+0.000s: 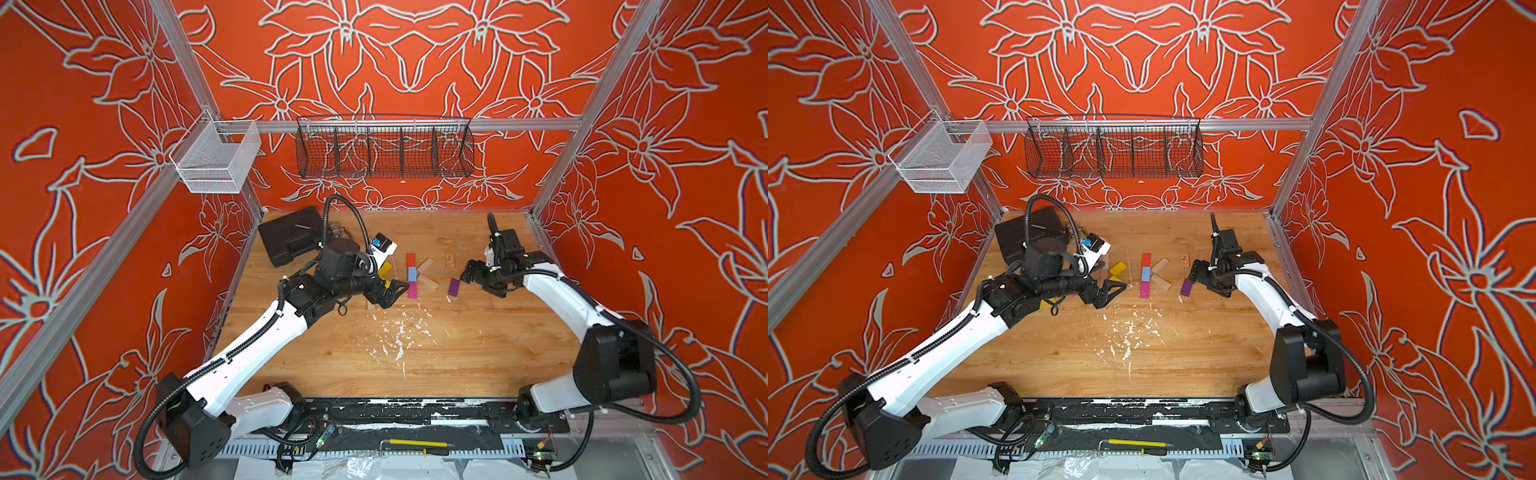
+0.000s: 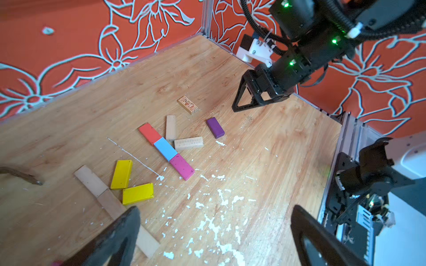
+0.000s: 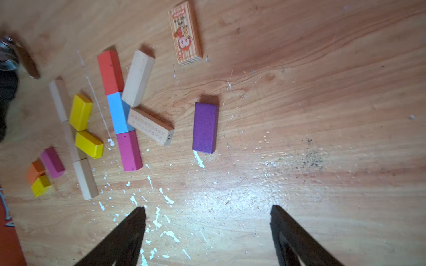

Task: Assemble the letter k with building blocks
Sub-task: Assemble the building block at the center of the board.

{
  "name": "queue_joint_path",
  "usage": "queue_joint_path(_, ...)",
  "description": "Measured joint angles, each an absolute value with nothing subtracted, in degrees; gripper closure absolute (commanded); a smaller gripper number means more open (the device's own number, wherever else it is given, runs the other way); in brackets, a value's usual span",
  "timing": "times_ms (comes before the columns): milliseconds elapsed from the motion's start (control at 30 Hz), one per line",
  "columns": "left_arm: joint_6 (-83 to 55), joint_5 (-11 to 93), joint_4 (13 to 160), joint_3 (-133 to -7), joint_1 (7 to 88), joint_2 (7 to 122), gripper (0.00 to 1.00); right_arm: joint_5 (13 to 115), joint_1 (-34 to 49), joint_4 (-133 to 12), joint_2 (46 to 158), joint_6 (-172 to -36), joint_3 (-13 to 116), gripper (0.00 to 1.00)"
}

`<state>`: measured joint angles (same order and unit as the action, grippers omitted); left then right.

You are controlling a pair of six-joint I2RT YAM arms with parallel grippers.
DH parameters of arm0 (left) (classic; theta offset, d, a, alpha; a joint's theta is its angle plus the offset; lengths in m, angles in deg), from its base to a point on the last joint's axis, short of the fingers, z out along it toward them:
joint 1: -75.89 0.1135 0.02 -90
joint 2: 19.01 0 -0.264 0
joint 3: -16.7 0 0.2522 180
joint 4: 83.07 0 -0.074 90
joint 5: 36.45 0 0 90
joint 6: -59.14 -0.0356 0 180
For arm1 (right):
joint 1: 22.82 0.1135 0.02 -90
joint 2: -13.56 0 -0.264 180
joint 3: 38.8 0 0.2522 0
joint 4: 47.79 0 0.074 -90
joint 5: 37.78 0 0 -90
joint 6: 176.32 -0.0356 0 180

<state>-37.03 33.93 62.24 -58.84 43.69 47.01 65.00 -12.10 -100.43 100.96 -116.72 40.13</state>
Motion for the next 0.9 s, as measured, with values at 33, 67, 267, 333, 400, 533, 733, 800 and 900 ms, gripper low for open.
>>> queue_joint_path(33,-38.2,33.7,62.4,-57.9,43.7,46.9,0.01,64.7,-11.7,-100.3,102.6,-116.4,40.8,0.17)
queue_joint_path(67,-39.1,33.5,62.5,-57.3,43.8,47.1,0.01,64.3,-11.3,-100.3,104.3,-116.0,41.5,0.18)
queue_joint_path(267,-41.2,33.2,62.9,-56.6,45.2,49.0,0.01,61.1,-8.7,-100.5,112.7,-114.2,46.3,0.20)
queue_joint_path(333,-41.1,32.9,63.4,-56.5,45.9,49.2,0.01,60.2,-8.0,-100.5,115.0,-113.9,47.8,0.21)
queue_joint_path(400,-41.1,32.4,63.5,-56.6,46.6,49.4,0.01,59.4,-7.3,-100.6,117.2,-113.7,49.3,0.22)
queue_joint_path(533,-41.1,31.6,63.2,-57.0,47.4,49.4,0.01,57.5,-5.8,-100.9,121.2,-113.5,52.0,0.27)
queue_joint_path(733,-41.1,29.9,63.8,-57.0,48.4,49.2,0.01,55.0,-5.1,-101.4,125.2,-113.1,54.7,0.43)
queue_joint_path(800,-41.1,29.1,63.7,-57.0,48.6,49.2,0.01,54.6,-5.1,-101.4,125.8,-113.1,54.8,0.50)
queue_joint_path(900,-41.1,28.1,63.7,-57.0,48.9,49.4,0.01,54.5,-5.1,-101.6,126.3,-113.0,54.9,0.59)
